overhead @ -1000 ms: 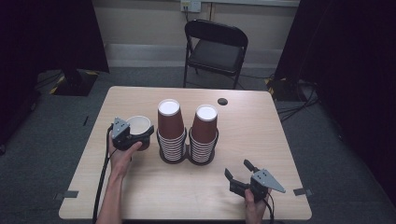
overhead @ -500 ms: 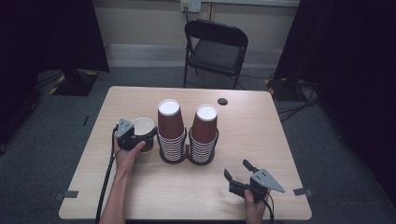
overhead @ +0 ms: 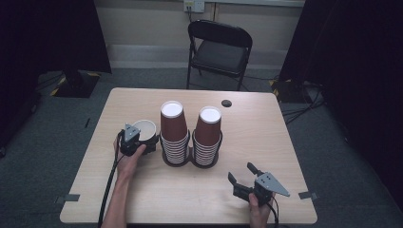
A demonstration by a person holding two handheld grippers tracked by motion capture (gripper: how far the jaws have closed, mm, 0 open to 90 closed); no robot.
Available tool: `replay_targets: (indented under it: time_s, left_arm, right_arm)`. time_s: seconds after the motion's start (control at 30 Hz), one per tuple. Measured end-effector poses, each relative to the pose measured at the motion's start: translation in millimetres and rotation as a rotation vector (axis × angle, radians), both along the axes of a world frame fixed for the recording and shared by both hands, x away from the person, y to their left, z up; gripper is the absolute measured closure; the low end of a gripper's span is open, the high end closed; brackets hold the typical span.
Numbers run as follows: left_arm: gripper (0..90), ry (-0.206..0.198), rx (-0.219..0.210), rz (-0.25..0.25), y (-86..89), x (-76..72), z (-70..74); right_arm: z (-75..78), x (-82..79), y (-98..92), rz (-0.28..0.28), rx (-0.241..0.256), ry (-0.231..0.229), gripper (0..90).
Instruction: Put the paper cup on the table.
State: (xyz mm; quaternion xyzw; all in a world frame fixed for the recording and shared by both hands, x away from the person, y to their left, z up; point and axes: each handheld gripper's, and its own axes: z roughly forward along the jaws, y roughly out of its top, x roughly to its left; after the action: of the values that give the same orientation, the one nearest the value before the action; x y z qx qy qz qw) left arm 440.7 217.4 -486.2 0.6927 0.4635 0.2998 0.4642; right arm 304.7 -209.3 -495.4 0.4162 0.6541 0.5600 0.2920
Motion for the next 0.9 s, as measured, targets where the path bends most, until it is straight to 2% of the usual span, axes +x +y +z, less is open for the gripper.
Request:
replay_targets:
  time_s: [0.03, 0.17, 0.23, 0.27, 0.4, 0.47, 0.57, 0.73, 0.83, 0.87, 0.9]
  left_arm:
    - [11.1, 0.0, 0.0, 0.0, 0.0, 0.0, 0.0]
    - [13.1, 0.059, 0.021, -0.006, 2.6, 1.0, -6.1]
    - [14.1, 0.07, -0.001, -0.002, 1.8, 0.7, -7.8]
    - [14.4, 0.075, 0.024, -0.006, 2.6, -0.3, -7.3]
    - [15.5, 0.098, 0.067, -0.007, 0.5, -3.6, -9.5]
    - [15.7, 0.12, 0.065, 0.0, 1.5, -3.1, -10.0]
    - [15.6, 0.128, 0.07, -0.001, 2.3, -3.7, -10.1]
    - [15.6, 0.109, 0.047, -0.006, 4.5, -9.3, -9.8]
    - [15.6, 0.114, 0.049, -0.01, 5.9, -12.1, -9.7]
    - [15.6, 0.097, 0.062, -0.005, 5.8, -15.7, -8.1]
    - [15.6, 0.097, 0.062, -0.005, 5.8, -15.7, -8.1]
  right_arm:
    - [0.0, 0.0, 0.0, 0.0, 0.0, 0.0, 14.2]
    - [-0.2, -0.5, -0.2, 0.008, 0.004, -0.006, 14.6]
    - [-0.1, -0.7, -0.4, 0.01, 0.005, -0.005, 14.6]
    - [-0.1, -0.7, -0.5, 0.009, 0.005, -0.004, 14.7]
    - [-0.2, -0.8, -0.8, 0.012, 0.009, -0.009, 14.7]
    - [-0.3, -0.8, -0.9, 0.013, 0.01, -0.01, 14.7]
    - [-0.2, -0.7, -0.8, 0.014, 0.009, -0.009, 14.6]
    - [-0.3, -0.6, -0.8, 0.015, 0.01, -0.009, 14.6]
    - [-0.4, -0.9, -1.1, 0.015, 0.016, -0.01, 14.6]
    - [-0.4, -0.8, -1.2, 0.016, 0.017, -0.01, 14.6]
    - [-0.4, -0.8, -1.2, 0.016, 0.017, -0.01, 14.6]
